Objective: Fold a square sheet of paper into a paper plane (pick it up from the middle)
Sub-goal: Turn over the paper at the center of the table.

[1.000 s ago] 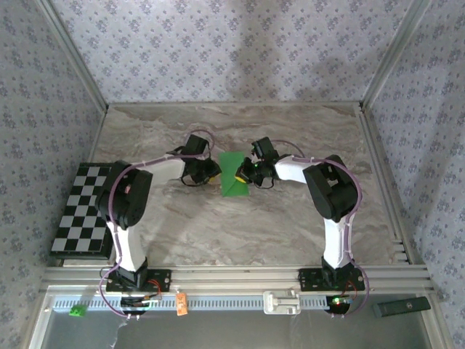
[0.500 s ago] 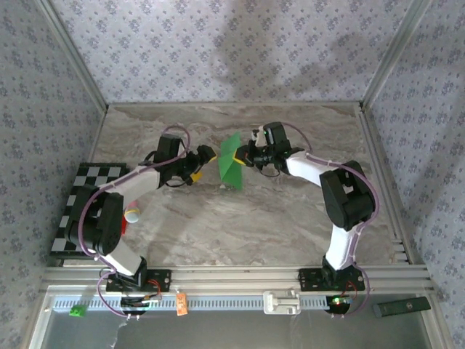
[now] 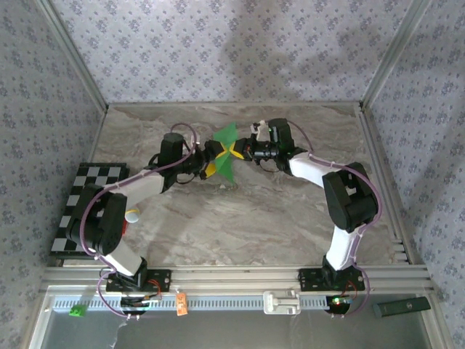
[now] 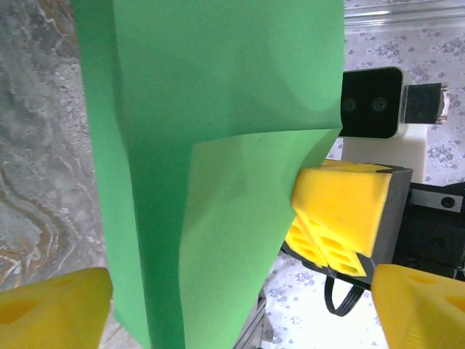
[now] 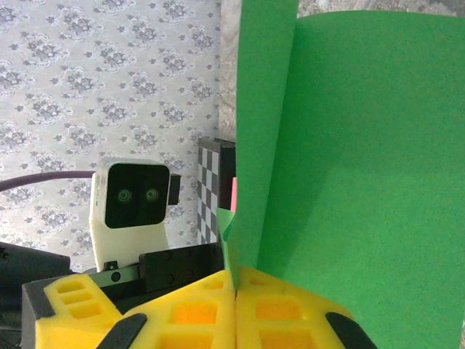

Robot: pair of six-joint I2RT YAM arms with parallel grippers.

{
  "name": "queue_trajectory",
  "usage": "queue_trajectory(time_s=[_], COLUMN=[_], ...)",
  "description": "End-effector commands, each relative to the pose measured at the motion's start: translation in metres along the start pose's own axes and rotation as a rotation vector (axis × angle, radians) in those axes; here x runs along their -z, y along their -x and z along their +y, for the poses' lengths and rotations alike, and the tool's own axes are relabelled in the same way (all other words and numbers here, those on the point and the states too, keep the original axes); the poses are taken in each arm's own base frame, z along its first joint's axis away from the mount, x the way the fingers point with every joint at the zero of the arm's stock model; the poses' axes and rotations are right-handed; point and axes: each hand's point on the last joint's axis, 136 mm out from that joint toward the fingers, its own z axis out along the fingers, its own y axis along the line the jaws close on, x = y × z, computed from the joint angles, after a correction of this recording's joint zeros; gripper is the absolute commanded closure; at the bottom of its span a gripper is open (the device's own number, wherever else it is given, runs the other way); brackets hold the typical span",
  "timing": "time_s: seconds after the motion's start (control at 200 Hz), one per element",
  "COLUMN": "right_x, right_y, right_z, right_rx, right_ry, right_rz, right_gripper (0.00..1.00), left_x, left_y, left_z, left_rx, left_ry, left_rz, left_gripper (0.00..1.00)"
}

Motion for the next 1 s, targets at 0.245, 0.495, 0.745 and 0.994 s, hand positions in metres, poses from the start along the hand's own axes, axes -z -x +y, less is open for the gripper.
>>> queue_trajectory(time_s=[0.245,0.495,0.745,0.994], right_x=[0.011,0.011,0.012,0.038], right_y=[0.001,0.001,0.000,0.010], right_z=[0.015,0.009,0.003,-0.041], right_rx=[0.005,-0.002,-0.009,0.014], right_ry=[0.053,0.042,0.017,-0.202], right_rz=[-0.004,-0.006,-0.009,-0.087], right_gripper=[0.92,0.90,0.84,0.59], left_x=[0.002,0.003,0.003,0.007], left_y=[0.009,0.011,0.014,0.021], left_z=[-0.019,-0.017,-0.010,0.025], left_rx=[-0.027,-0.019,-0.008,0.026], left_ry=[-0.108,-0.109,-0.099,0.070], left_rz=[-0.057,-0.075,-0.085,-0.094], left_gripper=[0.43,0.59,0.77,0.92])
